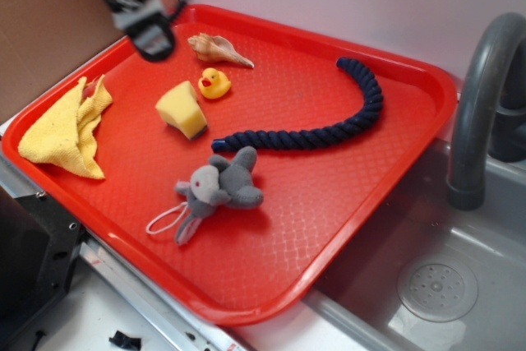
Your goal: Grab the blue rope.
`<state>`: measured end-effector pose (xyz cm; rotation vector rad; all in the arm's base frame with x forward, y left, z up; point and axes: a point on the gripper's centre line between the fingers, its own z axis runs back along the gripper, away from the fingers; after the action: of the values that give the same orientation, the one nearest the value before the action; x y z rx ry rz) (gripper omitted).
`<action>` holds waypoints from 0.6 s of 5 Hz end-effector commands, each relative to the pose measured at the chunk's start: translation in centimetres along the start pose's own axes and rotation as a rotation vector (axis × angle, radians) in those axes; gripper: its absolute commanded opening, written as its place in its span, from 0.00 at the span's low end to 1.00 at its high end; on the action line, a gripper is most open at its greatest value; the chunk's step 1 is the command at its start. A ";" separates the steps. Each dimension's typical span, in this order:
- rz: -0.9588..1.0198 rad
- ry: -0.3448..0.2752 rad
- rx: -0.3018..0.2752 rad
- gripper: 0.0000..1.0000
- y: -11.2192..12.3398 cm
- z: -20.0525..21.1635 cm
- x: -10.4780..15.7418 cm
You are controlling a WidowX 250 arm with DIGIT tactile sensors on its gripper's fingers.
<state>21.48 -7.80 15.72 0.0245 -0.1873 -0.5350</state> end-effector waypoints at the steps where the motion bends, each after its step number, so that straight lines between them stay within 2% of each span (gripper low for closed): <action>1: -0.155 -0.042 -0.135 1.00 -2.1 -6.9 6.1; 3: -0.234 0.074 -0.186 1.00 -3.9 -12.9 7.1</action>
<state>27.74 -13.72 2.13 -0.1090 0.0104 -0.7632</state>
